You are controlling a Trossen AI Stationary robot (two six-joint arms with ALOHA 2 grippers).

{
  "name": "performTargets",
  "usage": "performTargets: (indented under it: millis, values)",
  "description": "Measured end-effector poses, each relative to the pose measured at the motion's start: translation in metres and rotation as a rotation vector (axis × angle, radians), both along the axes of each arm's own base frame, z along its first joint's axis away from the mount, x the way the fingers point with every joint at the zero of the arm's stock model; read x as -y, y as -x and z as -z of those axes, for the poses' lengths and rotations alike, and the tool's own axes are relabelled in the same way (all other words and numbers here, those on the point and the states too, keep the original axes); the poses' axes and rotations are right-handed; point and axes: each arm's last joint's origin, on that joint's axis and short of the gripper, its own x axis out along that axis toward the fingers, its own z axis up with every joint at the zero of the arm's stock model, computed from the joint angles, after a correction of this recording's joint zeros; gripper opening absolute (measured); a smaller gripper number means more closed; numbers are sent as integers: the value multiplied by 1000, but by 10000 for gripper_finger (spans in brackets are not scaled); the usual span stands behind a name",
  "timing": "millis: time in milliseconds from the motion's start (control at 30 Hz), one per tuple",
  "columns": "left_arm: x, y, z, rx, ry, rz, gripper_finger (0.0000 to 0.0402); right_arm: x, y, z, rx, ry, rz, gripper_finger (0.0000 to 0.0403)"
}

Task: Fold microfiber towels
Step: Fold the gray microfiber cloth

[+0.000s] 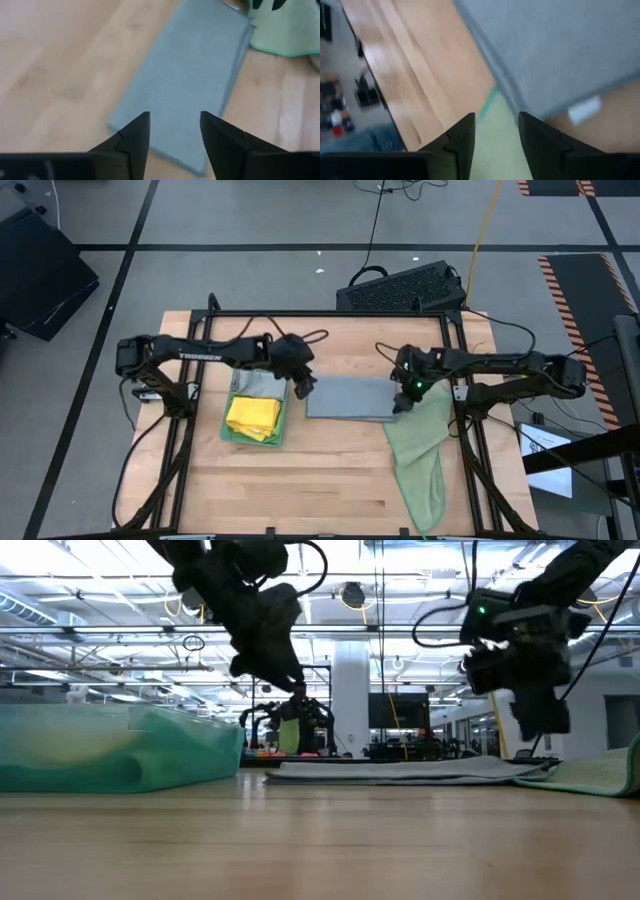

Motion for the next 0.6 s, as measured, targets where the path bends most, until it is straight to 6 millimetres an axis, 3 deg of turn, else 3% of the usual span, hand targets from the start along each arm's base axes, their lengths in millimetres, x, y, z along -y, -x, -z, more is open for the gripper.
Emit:
performTargets:
  millis: [100, 200, 400, 600]
  values:
    - [-11, -2, -11, 7, -62, 28, 171, 8, -4, -14, 34, 54, 54, 145]
    - [-25, -3, -8, -9, -92, 61, 178, 19, -9, -26, 73, 110, 88, 157]
    - [-47, -6, 15, -49, -71, 184, 225, 33, -6, -31, 101, 136, 129, 177]
    - [-50, -19, 51, -127, -113, 270, 247, 37, -2, -31, 130, 155, 80, 178]
